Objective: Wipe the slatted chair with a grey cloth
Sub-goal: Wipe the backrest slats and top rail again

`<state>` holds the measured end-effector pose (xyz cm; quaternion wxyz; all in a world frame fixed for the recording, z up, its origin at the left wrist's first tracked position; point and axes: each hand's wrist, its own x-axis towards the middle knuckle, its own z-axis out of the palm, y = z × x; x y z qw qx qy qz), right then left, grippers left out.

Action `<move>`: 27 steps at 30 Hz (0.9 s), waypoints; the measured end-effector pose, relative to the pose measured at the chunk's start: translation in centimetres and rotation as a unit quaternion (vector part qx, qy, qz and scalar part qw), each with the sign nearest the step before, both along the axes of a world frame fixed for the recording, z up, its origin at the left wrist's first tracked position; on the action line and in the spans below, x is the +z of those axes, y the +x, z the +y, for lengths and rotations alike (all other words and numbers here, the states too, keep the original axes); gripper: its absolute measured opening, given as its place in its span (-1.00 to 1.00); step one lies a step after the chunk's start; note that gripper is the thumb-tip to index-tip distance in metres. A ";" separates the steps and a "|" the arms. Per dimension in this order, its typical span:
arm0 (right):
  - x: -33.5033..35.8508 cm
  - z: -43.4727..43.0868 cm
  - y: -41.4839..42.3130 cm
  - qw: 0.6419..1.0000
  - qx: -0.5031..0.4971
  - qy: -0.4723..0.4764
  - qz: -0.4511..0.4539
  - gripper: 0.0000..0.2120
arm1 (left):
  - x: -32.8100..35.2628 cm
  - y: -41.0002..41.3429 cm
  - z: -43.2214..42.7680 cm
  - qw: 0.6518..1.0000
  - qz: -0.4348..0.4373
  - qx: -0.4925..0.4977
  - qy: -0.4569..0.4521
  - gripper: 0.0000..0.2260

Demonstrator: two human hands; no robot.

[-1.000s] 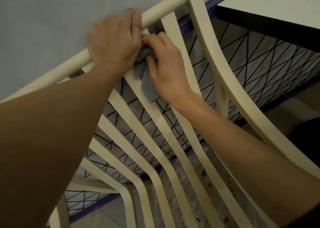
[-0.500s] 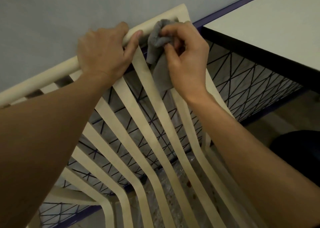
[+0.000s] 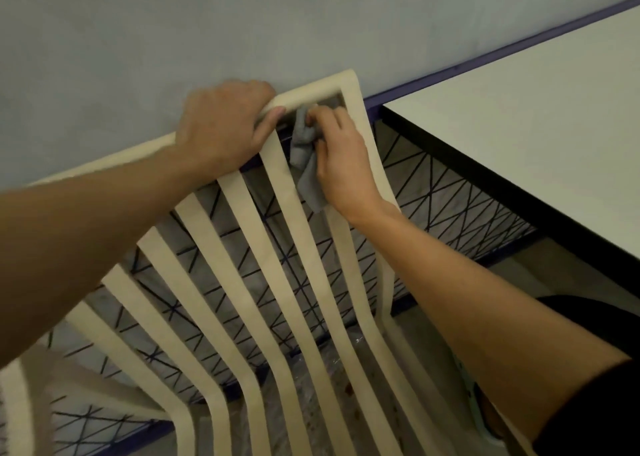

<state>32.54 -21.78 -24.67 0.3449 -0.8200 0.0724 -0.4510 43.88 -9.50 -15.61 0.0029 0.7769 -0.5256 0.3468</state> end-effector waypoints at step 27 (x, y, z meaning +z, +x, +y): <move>-15.5 4.2 -5.5 0.983 -0.061 0.149 0.084 -0.72 | -0.3 -0.4 -2.6 0.998 -0.039 -0.041 0.032 -0.56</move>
